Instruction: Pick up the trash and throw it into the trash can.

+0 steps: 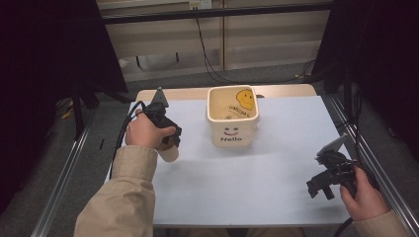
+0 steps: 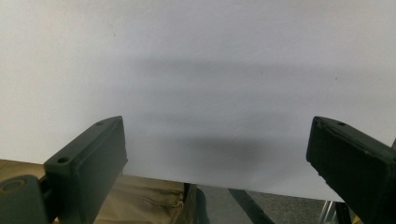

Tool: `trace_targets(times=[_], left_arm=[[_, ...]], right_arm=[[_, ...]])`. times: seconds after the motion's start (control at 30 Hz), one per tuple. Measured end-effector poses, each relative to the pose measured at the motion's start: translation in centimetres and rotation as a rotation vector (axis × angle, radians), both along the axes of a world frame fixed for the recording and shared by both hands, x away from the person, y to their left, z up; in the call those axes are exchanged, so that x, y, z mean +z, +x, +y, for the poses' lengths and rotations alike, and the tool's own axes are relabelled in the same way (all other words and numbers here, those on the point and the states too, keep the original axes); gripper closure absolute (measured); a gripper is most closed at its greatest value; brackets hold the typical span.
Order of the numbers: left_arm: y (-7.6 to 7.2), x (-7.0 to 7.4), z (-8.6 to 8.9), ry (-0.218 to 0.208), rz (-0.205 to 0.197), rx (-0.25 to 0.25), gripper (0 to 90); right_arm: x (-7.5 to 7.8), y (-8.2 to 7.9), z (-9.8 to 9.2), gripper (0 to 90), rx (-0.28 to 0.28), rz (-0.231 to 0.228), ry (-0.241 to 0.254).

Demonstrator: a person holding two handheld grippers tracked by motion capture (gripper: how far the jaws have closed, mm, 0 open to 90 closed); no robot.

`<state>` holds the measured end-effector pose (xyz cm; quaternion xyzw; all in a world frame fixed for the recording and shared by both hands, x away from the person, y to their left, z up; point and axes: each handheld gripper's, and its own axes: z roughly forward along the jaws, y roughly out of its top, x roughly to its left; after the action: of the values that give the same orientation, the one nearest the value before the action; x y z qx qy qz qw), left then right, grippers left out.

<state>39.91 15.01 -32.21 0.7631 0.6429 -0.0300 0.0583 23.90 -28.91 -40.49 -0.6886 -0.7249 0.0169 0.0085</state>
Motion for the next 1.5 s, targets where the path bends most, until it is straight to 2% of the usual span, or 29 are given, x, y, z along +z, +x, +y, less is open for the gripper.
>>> trace_targets(times=[0.07,0.13,0.17,0.2,0.33,0.4,0.5,0.53,0.63,0.7,0.83,0.87,0.93,1.13,1.17,1.43,1.5], left_arm=[[0.0,0.4,-0.1,-0.002,0.000,-0.002,19.5],[0.2,1.8,-0.4,-0.008,-0.011,-0.012,19.5],[0.2,1.8,-0.4,-0.008,-0.011,-0.012,19.5],[0.4,2.6,-0.6,-0.010,-0.003,-0.026,19.5],[0.5,3.7,-1.2,0.002,0.002,-0.051,19.5],[0.6,4.7,-1.7,0.001,0.009,-0.071,19.5],[0.8,5.8,-2.0,-0.007,0.015,-0.074,19.6],[0.9,6.2,-2.0,0.000,0.018,-0.092,19.6],[1.1,7.3,-2.3,-0.005,0.029,-0.081,19.6],[1.3,8.0,-2.4,-0.004,0.033,-0.100,19.6],[1.9,9.0,-2.4,-0.013,0.042,-0.103,19.6],[2.1,9.4,-2.4,-0.020,0.044,-0.090,19.6],[2.7,10.2,-2.4,-0.016,0.044,-0.091,19.6],[3.7,11.5,-2.6,-0.009,0.052,-0.086,19.6],[4.0,12.2,-2.8,-0.009,0.053,-0.084,19.6],[4.6,14.2,-3.8,0.001,0.045,-0.093,19.6],[4.9,14.7,-4.0,-0.001,0.039,-0.092,19.6]], right_arm=[[0.0,0.0,0.1,4.9,-0.007,0.001,0.003],[-0.1,0.0,0.0,5.0,-0.004,-0.004,0.002],[-0.1,0.0,0.0,5.0,-0.004,-0.004,0.000],[-0.1,0.0,0.0,5.0,0.001,-0.003,0.004],[0.1,0.0,0.0,5.1,-0.010,0.008,-0.003],[0.1,0.0,-0.1,4.8,-0.006,-0.005,0.003],[0.1,0.0,-0.1,4.9,-0.013,-0.009,0.009],[0.0,0.0,-0.1,5.0,-0.005,-0.009,0.008],[0.1,0.0,-0.2,5.1,0.002,0.007,0.004],[0.1,0.0,-0.2,5.1,-0.006,0.002,0.004],[0.2,0.0,-0.1,5.0,-0.004,0.001,0.001],[0.2,0.0,-0.1,5.0,-0.004,0.001,0.001],[0.2,0.0,-0.1,5.0,-0.007,-0.008,0.012],[0.2,0.1,0.0,5.0,-0.008,0.003,0.004],[0.2,0.0,0.0,5.0,0.000,0.004,0.005],[0.1,0.1,-0.2,5.0,0.005,-0.013,0.015],[0.3,0.2,-0.2,5.0,0.009,0.008,0.002]])
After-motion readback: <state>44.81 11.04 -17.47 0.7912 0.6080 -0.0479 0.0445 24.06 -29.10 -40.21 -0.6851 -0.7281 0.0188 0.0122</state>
